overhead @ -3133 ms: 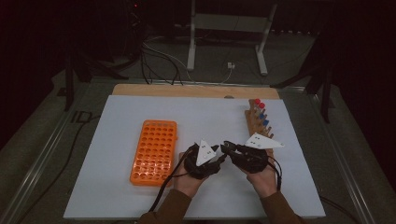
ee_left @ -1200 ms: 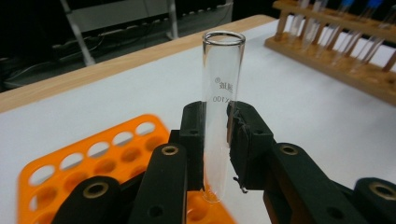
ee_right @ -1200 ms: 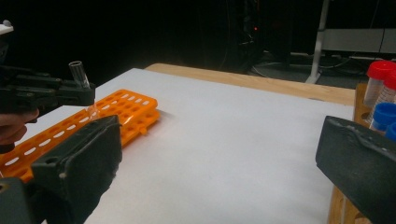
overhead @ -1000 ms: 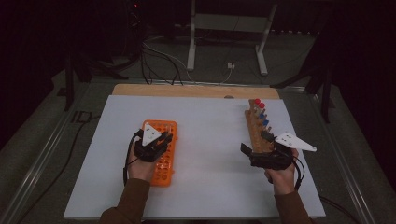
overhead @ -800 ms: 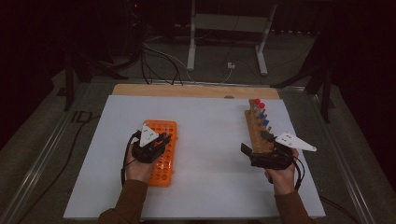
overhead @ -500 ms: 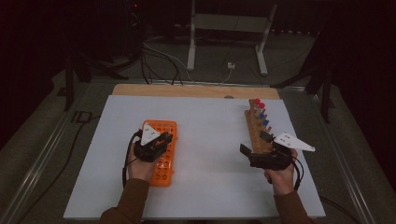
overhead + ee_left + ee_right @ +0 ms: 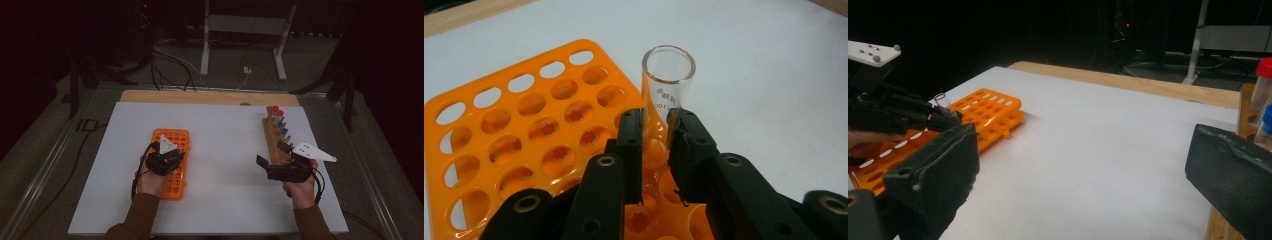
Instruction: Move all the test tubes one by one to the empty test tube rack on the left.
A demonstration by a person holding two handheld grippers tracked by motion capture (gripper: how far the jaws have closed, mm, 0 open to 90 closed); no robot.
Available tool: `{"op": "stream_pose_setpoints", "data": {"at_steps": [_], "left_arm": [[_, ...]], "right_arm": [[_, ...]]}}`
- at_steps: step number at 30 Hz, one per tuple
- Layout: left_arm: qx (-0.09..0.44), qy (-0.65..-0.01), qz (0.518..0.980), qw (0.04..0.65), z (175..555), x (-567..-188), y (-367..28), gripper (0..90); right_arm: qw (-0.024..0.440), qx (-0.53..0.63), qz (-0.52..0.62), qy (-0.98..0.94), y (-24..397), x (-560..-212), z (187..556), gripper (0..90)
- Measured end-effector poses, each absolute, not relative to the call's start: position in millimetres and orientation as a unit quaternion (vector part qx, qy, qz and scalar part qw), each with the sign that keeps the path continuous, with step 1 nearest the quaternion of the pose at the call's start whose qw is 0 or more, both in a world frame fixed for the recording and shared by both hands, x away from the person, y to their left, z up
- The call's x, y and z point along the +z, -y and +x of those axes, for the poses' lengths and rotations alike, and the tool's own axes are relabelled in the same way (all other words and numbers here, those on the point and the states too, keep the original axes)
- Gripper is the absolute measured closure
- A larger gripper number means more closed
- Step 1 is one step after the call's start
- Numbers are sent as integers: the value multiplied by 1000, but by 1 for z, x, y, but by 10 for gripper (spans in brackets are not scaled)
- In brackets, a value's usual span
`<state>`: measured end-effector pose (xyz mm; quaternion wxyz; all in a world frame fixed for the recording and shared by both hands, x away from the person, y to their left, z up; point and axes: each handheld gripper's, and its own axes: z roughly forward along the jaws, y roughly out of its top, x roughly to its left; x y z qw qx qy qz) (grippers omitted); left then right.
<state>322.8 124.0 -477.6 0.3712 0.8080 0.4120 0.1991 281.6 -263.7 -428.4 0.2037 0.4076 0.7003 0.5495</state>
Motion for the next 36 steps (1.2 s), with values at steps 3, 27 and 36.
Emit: {"op": "stream_pose_setpoints", "data": {"at_steps": [3,27,36], "left_arm": [[198,-413,810,365,323,-478,-123,768],[196,-427,778,418,311,-474,-136,507],[186,-450,718,497,293,-464,-162,246]], "right_arm": [[201,549,411,-699,265,-429,282,13],[211,540,425,-695,275,-432,288,13],[242,520,430,-697,283,-424,291,13]]}}
